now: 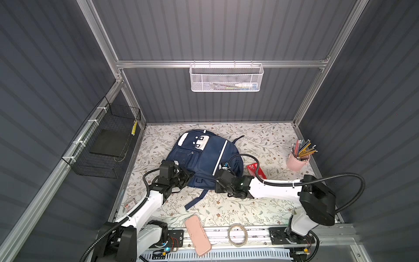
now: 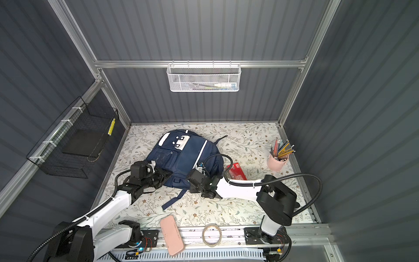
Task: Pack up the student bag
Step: 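Pull the zipper along the backpack edge with right while left holds the bag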
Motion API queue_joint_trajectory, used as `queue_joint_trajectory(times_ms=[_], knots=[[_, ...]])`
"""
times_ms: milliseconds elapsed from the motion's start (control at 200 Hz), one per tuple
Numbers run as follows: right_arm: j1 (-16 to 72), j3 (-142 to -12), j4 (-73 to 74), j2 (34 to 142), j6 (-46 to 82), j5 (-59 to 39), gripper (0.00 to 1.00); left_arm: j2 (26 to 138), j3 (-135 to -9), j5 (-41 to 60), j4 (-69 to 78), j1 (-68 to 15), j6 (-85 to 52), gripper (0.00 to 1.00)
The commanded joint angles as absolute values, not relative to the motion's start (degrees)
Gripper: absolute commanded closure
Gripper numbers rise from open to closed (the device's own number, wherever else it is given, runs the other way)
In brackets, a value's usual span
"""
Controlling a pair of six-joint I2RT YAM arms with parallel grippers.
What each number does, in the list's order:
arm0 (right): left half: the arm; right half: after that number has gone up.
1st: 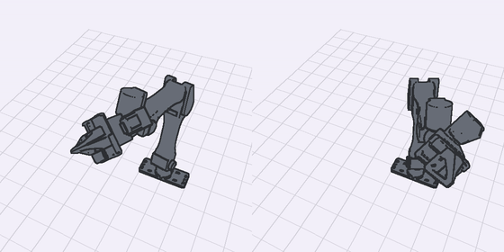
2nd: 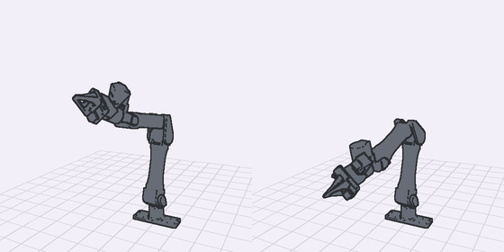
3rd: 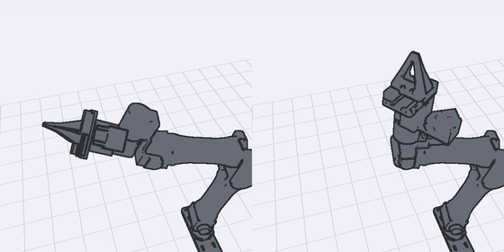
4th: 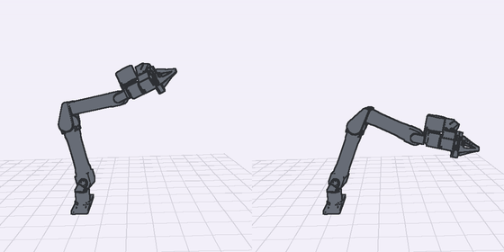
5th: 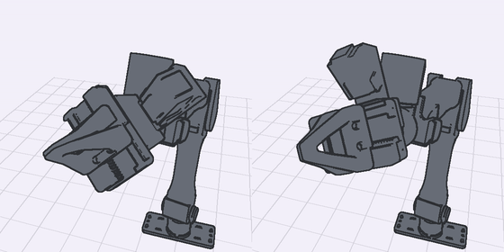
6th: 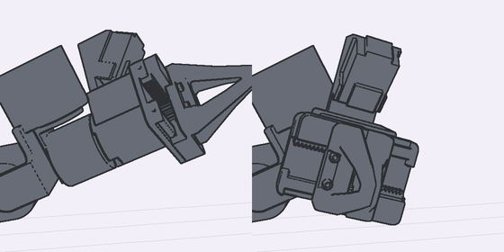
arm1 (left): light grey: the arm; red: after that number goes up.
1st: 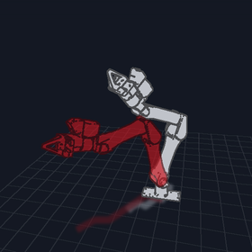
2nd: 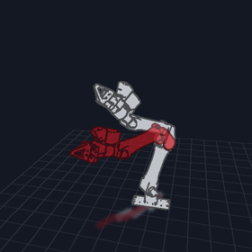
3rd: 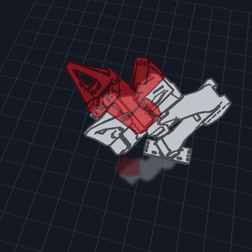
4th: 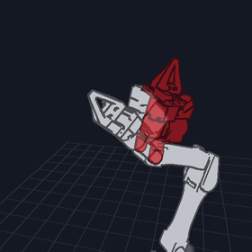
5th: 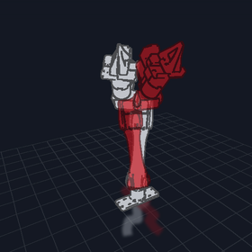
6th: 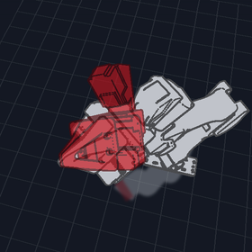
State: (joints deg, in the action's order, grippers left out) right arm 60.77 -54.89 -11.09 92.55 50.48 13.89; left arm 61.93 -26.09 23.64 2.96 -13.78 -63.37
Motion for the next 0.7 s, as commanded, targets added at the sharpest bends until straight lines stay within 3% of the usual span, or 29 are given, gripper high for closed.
queue_joint_trajectory(times_ms=[0, 340, 555, 620, 695], knots=[[57.77, -52.00, -21.16, 89.49, 47.79, 18.98, 1.00, 60.56, -27.51, 20.29, 1.62, -12.00, -60.84, 1.00], [47.46, -51.21, -22.90, 83.43, 35.97, 13.25, 1.00, 61.01, -27.38, 21.31, 1.94, -11.51, -60.37, 1.00], [48.81, -54.29, -24.22, 85.74, 32.15, 11.73, 1.00, 62.37, -27.89, 21.14, 2.51, -10.90, -58.78, 1.00], [51.72, -55.03, -24.91, 85.95, 32.01, 13.17, 1.00, 63.86, -29.16, 22.17, 3.31, -10.05, -56.96, 0.85], [55.31, -56.51, -26.15, 86.75, 32.49, 14.06, 1.00, 65.65, -31.09, 21.80, 3.61, -9.41, -55.29, 0.84]])
